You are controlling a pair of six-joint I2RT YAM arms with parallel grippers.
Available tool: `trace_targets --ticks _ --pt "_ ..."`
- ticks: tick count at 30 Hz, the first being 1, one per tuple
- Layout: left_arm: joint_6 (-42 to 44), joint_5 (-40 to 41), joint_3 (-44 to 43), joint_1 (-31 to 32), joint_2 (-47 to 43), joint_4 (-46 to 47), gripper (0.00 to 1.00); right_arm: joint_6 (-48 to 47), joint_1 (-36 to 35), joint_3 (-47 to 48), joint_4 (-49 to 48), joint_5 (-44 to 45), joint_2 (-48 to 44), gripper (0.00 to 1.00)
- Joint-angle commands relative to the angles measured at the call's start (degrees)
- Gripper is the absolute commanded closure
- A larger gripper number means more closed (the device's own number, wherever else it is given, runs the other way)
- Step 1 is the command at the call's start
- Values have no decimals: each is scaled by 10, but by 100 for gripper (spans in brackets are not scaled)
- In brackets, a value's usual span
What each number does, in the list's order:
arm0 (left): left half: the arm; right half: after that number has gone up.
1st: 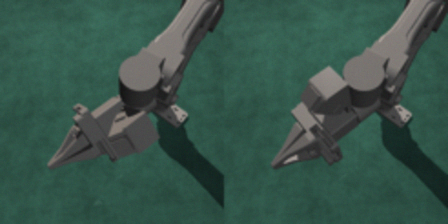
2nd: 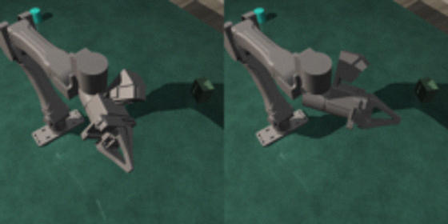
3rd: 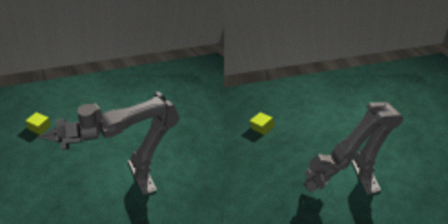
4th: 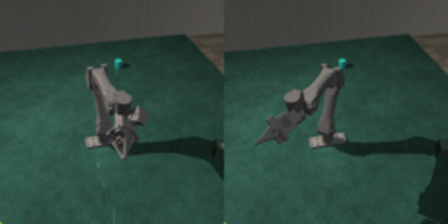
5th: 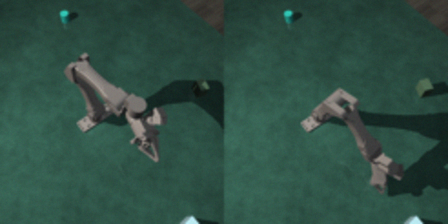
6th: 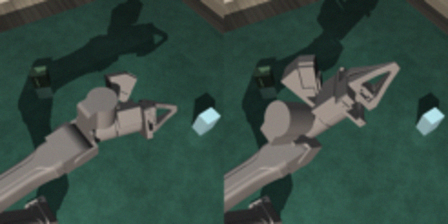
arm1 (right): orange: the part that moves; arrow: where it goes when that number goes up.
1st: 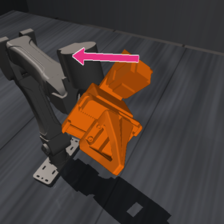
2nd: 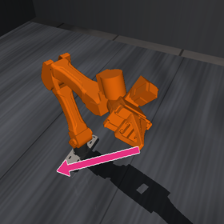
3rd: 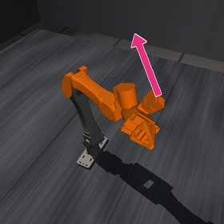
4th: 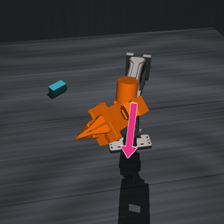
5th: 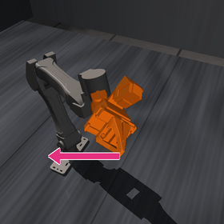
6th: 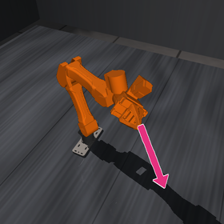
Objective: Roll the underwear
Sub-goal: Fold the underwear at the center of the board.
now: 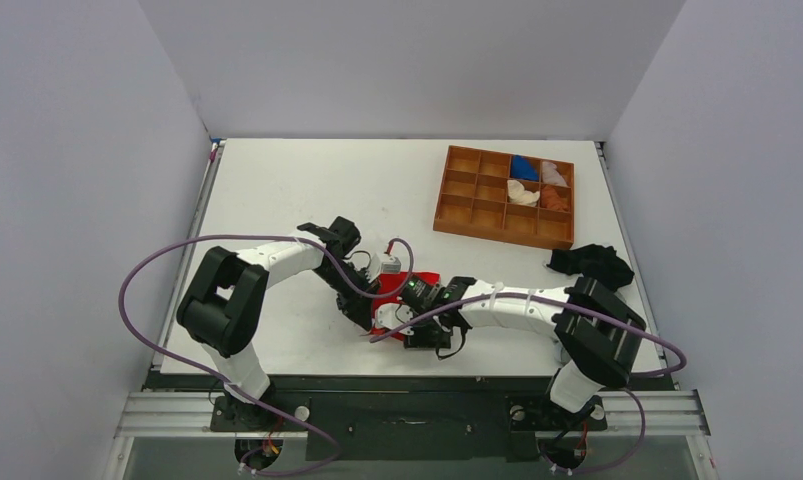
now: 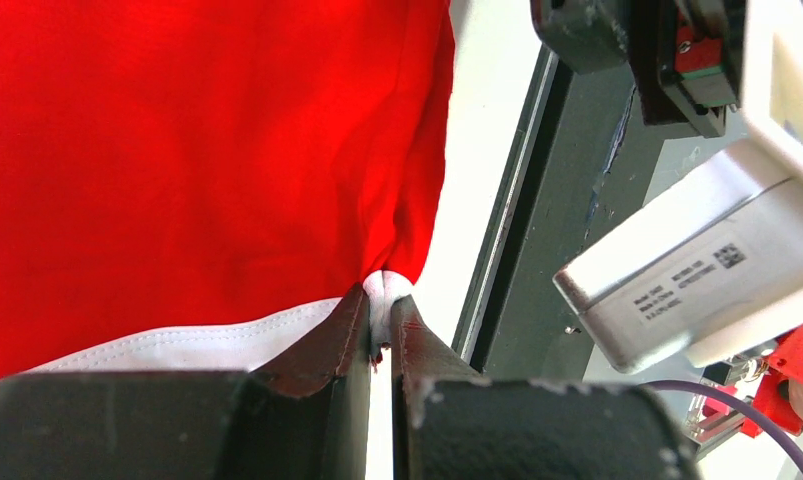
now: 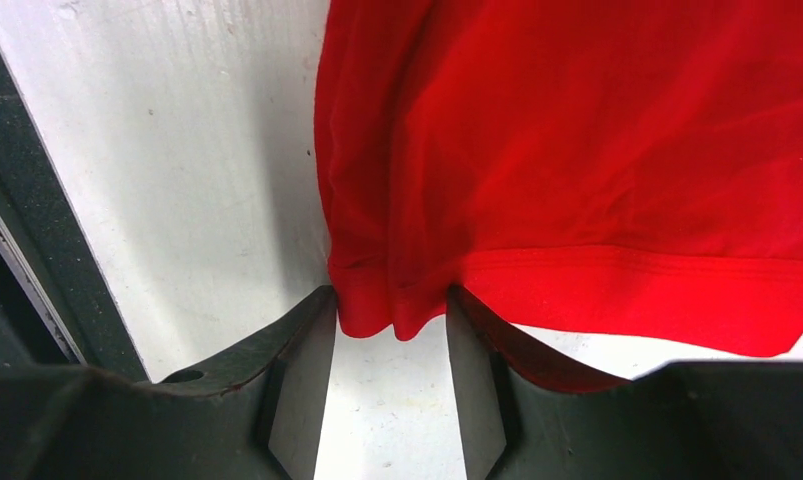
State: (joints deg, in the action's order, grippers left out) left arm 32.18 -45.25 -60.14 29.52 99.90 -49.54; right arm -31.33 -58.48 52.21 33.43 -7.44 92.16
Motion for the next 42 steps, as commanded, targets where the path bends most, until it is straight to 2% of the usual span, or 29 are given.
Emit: trace_targets --ticks 1,4,6,13,21,29,37,42 --pt "18 -17 -4 2 -8 -15 100 -23 6 11 12 -17 33 61" --pt "18 -17 -5 3 -8 -16 100 -24 8 16 16 -17 41 68" --pt "19 -15 -3 2 -9 -18 100 -24 10 17 17 -13 45 78" --pt "21 -11 0 1 -16 -20 100 -15 22 16 18 -10 45 100" --pt "22 -8 1 -5 -26 -31 100 -6 23 30 60 -48 -8 100" --pt "31 -17 -7 -8 -39 -55 100 -15 31 53 160 -162 -32 100" --pt "59 -59 -41 -18 -15 -104 100 -67 103 141 289 -261 1 100" --pt "98 -95 -98 -38 14 -177 100 -109 148 203 368 -313 34 100"
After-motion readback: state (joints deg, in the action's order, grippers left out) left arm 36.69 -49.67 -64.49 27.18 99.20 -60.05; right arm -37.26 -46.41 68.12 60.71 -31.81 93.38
